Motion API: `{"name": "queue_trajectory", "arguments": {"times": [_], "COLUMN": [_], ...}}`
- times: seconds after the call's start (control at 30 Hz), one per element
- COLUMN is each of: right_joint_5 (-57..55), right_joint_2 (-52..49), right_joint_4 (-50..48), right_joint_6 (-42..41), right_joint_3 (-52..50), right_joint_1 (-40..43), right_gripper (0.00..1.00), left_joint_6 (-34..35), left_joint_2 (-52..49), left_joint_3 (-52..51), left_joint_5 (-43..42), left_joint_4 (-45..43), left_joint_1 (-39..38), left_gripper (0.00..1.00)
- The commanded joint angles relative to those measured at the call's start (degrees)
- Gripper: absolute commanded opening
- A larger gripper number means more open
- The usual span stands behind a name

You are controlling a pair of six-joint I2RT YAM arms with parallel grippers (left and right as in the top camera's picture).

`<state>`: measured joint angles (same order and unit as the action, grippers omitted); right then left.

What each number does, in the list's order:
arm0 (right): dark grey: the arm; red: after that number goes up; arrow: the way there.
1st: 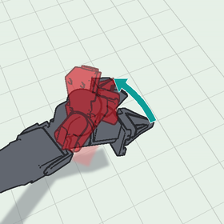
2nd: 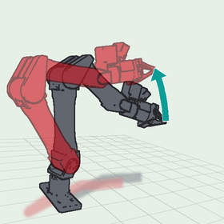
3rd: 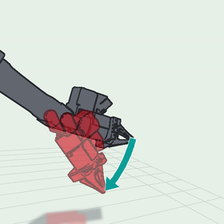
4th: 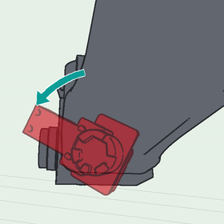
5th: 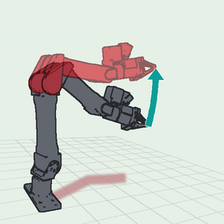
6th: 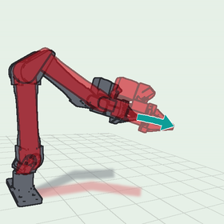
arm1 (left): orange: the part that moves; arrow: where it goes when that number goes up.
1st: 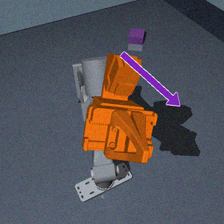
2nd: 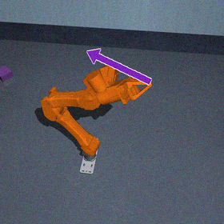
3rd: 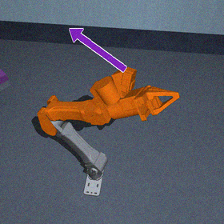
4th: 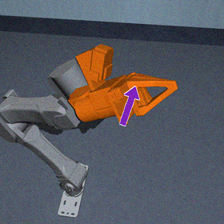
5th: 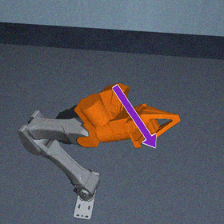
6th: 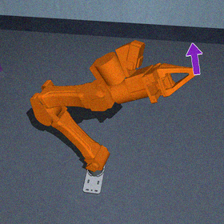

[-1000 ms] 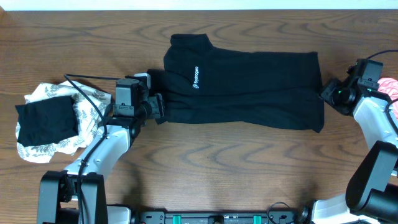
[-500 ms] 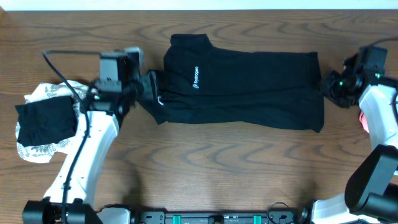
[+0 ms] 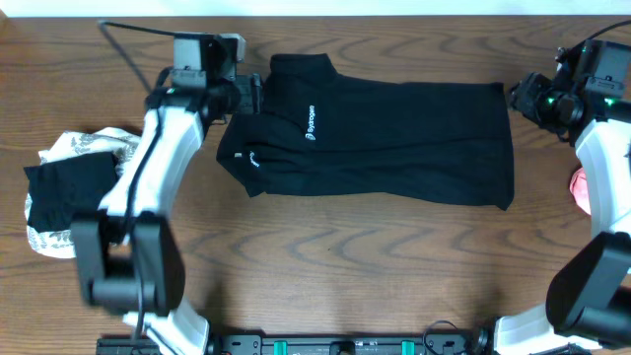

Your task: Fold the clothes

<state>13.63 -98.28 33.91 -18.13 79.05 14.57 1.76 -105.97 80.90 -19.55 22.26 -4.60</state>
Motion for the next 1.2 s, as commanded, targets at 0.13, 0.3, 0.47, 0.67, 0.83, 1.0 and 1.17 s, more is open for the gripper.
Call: {"name": "queue_trajectory", "arguments": {"times": [0.13, 0.3, 0.47, 0.67, 0.83, 1.0, 1.17], "right_joint_5": [3.02, 5.97, 5.92, 5.92, 6.14, 6.23, 6.32], "right_joint_2": [-10.56, -17.07, -20.24, -20.63, -20.63, -20.63, -20.63], "right_joint_4": [-8.15, -15.47, -18.10, -18.18, -17.16, -16.55, -15.72], "right_joint_6": [0.02, 1.09, 1.09, 2.38, 2.36, 2.36, 2.38], "right_joint_3": [0.81, 0.81, 0.81, 0.81, 0.81, 0.81, 0.81], "right_joint_1": [-1.03, -1.03, -1.03, -1.03, -1.05, -1.05, -1.05], "right_gripper": [0.69, 0.74, 0.75, 0.74, 0.72, 0.70, 0.70], "left_joint_6": [-4.28, -6.80, -7.37, -9.07, -9.07, -9.49, -9.49], "left_joint_2": [-15.17, -22.43, -26.88, -30.16, -32.24, -34.62, -35.71], "left_joint_3": [13.92, 20.26, 21.46, 21.46, 21.46, 21.46, 21.46], "left_joint_5": [-2.93, -0.17, 3.63, 4.04, 3.96, 3.72, 3.13], "left_joint_4": [-0.24, -1.18, -4.44, -9.18, -12.52, -15.58, -17.49], "left_joint_1": [-1.29, -1.60, -1.57, -1.60, -1.70, -1.77, -2.54], "left_gripper": [0.65, 0.65, 0.66, 0.65, 0.56, 0.51, 0.50]}}
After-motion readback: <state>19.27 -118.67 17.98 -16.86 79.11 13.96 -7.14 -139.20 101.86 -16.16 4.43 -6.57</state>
